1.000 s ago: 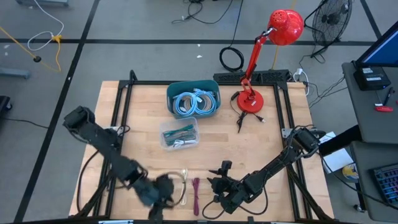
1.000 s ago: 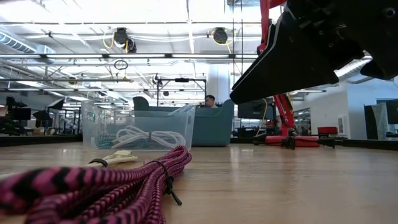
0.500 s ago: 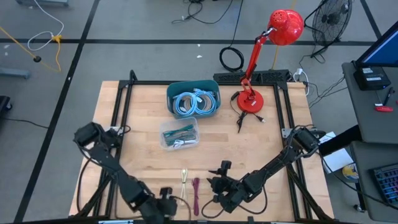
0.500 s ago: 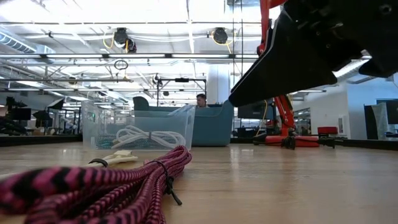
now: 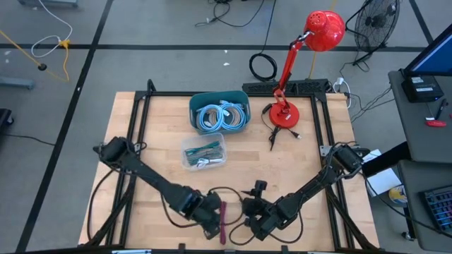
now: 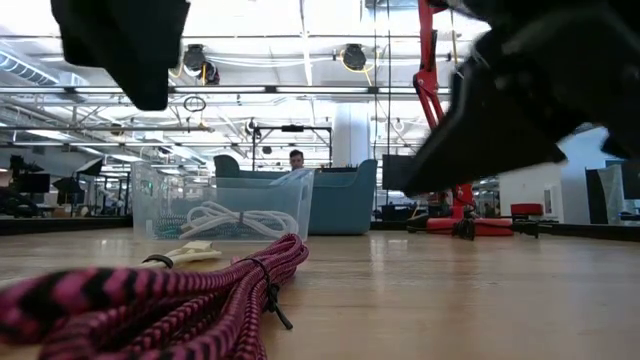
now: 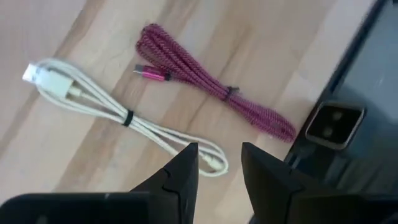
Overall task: Pick & Place USB Port
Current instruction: Put the light brown charger cable into the transparent bin, then put the pink charger cable into the transparent bin
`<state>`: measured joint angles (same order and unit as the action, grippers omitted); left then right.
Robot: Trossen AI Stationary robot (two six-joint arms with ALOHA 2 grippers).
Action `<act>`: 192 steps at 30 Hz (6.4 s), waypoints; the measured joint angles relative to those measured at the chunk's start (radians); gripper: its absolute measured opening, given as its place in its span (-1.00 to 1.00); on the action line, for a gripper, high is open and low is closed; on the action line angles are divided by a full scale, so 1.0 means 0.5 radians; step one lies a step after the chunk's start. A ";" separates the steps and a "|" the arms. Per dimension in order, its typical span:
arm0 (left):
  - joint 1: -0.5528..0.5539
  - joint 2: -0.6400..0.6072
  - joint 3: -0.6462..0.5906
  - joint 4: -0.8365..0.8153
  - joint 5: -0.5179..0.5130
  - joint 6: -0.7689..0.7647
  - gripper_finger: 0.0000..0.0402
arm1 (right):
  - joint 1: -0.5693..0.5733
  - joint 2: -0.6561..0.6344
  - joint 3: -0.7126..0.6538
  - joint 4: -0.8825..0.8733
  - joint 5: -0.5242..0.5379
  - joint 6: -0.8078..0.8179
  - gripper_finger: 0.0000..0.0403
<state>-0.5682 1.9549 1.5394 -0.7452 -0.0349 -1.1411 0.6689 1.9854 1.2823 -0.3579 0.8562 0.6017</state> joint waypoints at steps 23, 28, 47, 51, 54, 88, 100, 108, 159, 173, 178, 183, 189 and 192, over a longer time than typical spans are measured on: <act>0.262 0.181 -0.002 -0.276 0.355 -0.273 -0.38 | 0.001 0.000 -0.002 -0.399 0.005 0.434 -0.23; 0.250 0.254 -0.002 -0.248 0.440 -0.232 -0.38 | 0.001 0.000 -0.002 -0.384 0.005 0.433 -0.23; 0.300 0.352 -0.003 -0.108 0.477 -0.099 -0.38 | 0.001 0.000 -0.002 -0.366 0.011 0.426 -0.23; 0.313 0.365 0.001 -0.136 0.452 -0.094 -0.41 | 0.001 0.000 -0.002 -0.363 0.010 0.426 -0.23; 0.309 0.366 0.001 -0.151 0.439 -0.069 -0.58 | 0.002 0.000 -0.002 -0.361 0.011 0.420 -0.23; 0.490 -0.569 -0.004 -1.470 -1.133 0.862 -1.00 | 0.002 0.000 -0.006 -0.222 0.011 0.327 -0.23; 0.857 -0.508 -0.120 -0.903 -1.023 1.597 -1.00 | -0.004 0.000 -0.092 -0.121 0.009 0.327 -0.23; 0.904 -0.497 -0.487 -0.703 -0.871 1.593 -1.00 | -0.004 0.000 -0.092 -0.113 0.010 0.321 -0.23; 0.969 -0.498 -0.859 -0.234 -0.577 1.643 -0.86 | -0.016 0.000 -0.093 0.005 0.004 0.216 -0.23; 0.966 -0.498 -0.673 -0.483 -0.702 1.559 -0.18 | -0.016 0.000 -0.093 0.005 0.004 0.216 -0.23; 0.949 -0.498 -0.420 -0.708 -0.709 1.504 -0.16 | -0.016 0.001 -0.093 0.005 0.004 0.216 -0.23; 0.874 -0.498 -0.206 -0.761 -0.582 1.459 -0.16 | -0.016 0.000 -0.093 0.005 0.004 0.216 -0.23; 0.698 -0.500 -0.121 -0.706 -0.310 1.317 -0.16 | -0.016 0.000 -0.093 0.005 0.003 0.216 -0.23; 0.541 -0.500 -0.121 -0.706 -0.193 1.187 -0.16 | -0.016 0.000 -0.093 0.016 -0.046 0.216 -0.23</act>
<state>-0.2975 1.7050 1.4792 -1.0984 -0.1316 -0.5475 0.6609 1.9856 1.2358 -0.3502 0.8333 0.7097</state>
